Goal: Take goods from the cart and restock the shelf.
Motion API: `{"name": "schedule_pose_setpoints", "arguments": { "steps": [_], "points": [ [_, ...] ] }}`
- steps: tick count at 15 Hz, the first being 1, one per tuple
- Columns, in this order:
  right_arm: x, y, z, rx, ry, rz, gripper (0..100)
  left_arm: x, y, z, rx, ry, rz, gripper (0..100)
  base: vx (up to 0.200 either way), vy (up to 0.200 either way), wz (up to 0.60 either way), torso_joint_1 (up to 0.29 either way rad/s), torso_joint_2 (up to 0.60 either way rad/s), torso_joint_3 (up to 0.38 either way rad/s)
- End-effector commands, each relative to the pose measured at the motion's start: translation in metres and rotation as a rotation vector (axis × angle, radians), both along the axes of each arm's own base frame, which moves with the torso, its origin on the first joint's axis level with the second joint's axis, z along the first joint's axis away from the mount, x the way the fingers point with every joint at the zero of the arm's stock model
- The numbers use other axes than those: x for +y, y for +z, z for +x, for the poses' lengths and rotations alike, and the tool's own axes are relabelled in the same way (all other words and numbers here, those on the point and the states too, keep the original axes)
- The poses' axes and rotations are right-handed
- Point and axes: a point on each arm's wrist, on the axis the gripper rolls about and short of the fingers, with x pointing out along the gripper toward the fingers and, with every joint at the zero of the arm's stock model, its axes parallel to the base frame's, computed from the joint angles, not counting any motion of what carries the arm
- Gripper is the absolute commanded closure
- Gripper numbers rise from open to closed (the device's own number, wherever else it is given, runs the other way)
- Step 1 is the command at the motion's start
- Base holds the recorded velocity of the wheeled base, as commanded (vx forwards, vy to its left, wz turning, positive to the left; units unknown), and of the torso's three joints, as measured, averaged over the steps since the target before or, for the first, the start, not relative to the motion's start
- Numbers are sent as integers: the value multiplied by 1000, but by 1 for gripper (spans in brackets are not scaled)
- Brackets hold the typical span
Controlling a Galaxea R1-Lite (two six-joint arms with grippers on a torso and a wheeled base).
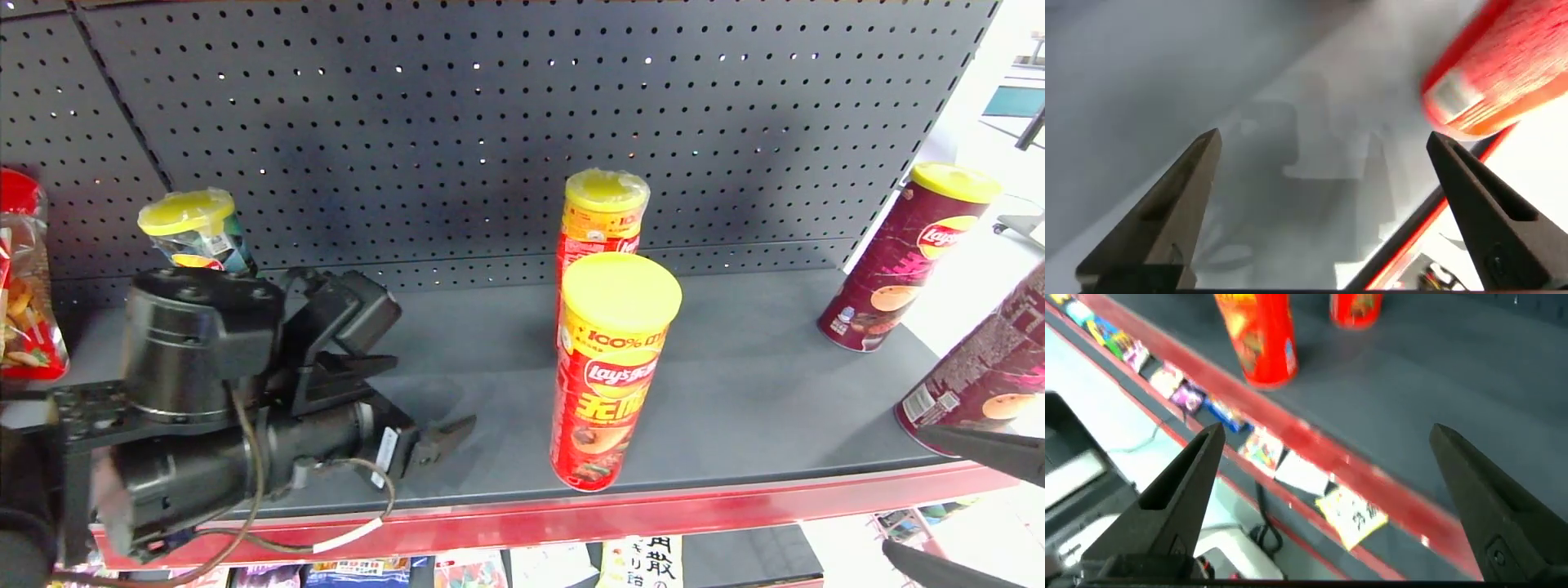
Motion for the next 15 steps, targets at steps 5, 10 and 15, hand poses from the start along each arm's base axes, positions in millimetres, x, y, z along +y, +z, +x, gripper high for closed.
{"name": "schedule_pose_setpoints", "arguments": {
  "steps": [5, 10, 15],
  "points": [
    [-20, -1, -7, -21, -214, 9, 0, 93, 38, -102, -116, 205, 55, 0, 0, 0, 0, 0, 0, 0],
    [-29, -1, -7, -27, -344, 8, 0, 114, 42, -100, -210, 352, 205, 0, 0, 0, 0, 0, 0, 0],
    [-30, -5, -12, -38, -345, 11, 0, 117, 40, -108, -237, 359, 192, 0, -200, 0, 0, 3, 4, 2]
  ]
}}
